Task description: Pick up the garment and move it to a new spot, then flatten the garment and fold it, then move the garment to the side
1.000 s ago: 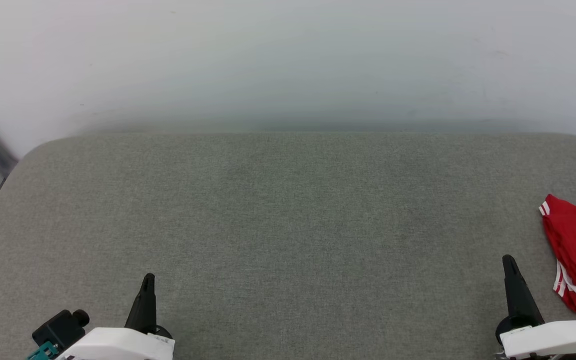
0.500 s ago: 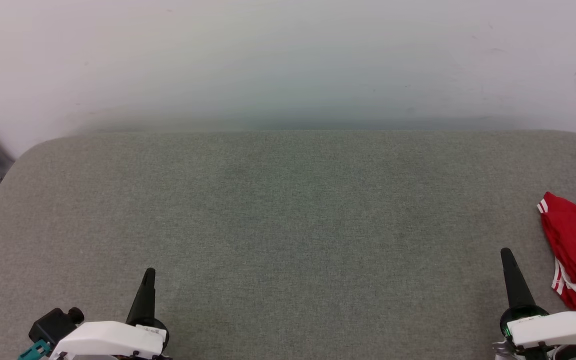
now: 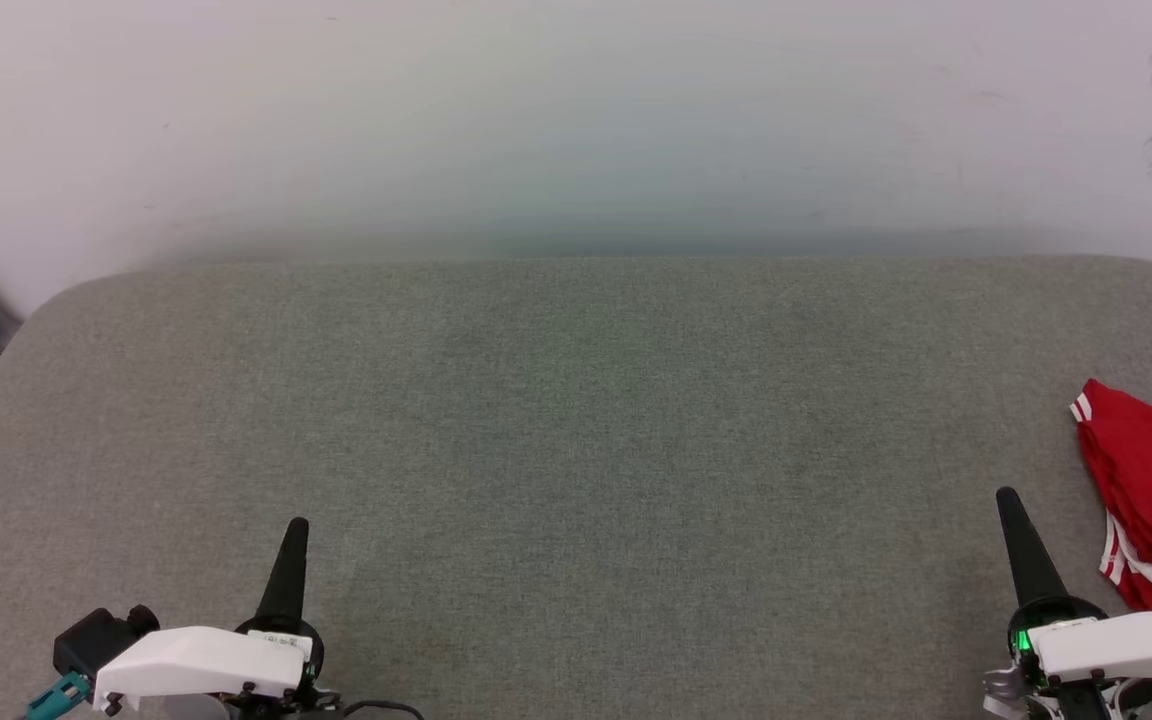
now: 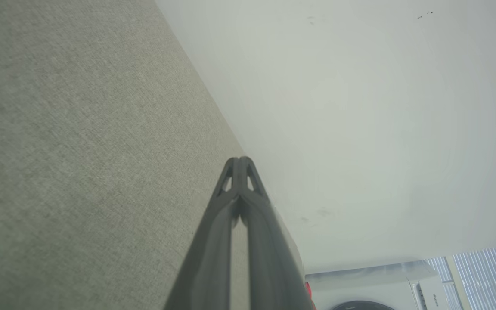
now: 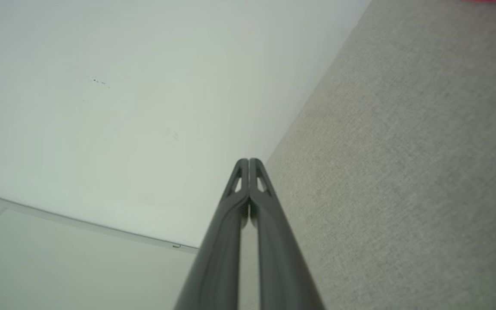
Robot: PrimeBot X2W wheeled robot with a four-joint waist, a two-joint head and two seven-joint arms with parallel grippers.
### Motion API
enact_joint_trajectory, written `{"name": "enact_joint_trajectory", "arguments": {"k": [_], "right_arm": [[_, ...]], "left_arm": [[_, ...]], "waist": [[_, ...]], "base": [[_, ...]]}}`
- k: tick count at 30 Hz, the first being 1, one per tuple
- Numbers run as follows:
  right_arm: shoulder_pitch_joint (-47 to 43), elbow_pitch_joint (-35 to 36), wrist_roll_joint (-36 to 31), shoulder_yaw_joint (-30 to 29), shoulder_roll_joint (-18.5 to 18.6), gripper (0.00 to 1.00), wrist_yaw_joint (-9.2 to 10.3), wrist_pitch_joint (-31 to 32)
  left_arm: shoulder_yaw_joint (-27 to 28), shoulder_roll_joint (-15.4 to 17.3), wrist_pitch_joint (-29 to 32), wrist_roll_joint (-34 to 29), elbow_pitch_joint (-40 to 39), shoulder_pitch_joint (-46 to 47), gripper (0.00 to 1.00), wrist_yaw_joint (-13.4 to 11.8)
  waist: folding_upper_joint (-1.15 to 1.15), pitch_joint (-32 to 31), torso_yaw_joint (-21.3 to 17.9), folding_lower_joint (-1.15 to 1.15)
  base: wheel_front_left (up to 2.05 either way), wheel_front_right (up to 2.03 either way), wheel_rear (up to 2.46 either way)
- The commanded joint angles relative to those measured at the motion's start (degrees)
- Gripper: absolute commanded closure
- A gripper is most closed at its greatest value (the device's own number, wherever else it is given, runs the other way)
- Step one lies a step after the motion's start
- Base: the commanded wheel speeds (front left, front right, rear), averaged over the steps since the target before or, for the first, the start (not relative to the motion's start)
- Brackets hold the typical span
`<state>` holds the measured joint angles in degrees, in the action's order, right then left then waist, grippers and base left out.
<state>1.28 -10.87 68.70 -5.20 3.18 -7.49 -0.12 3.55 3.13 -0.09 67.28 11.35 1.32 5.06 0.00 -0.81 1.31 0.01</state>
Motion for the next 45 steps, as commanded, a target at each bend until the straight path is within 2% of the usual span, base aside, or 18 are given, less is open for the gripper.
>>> {"name": "enact_joint_trajectory", "arguments": {"k": [1, 45], "right_arm": [[1.5, 0.1, 1.8, -0.2, 0.3, 1.00, -0.01, 0.5], [5.0, -2.9, 21.6, -0.9, 0.1, 1.00, 0.00, 5.8]], "left_arm": [[0.3, 0.3, 0.5, 1.9, -0.1, 1.3, 1.00, 0.4], [2.4, 0.1, 5.9, 22.9, 2.5, 4.9, 1.00, 2.4]], "waist": [[0.00, 0.0, 0.0, -0.01], [0.00, 0.9, -1.1, -0.01]], "base": [[0.00, 0.00, 0.00], [0.00, 0.00, 0.00]]}}
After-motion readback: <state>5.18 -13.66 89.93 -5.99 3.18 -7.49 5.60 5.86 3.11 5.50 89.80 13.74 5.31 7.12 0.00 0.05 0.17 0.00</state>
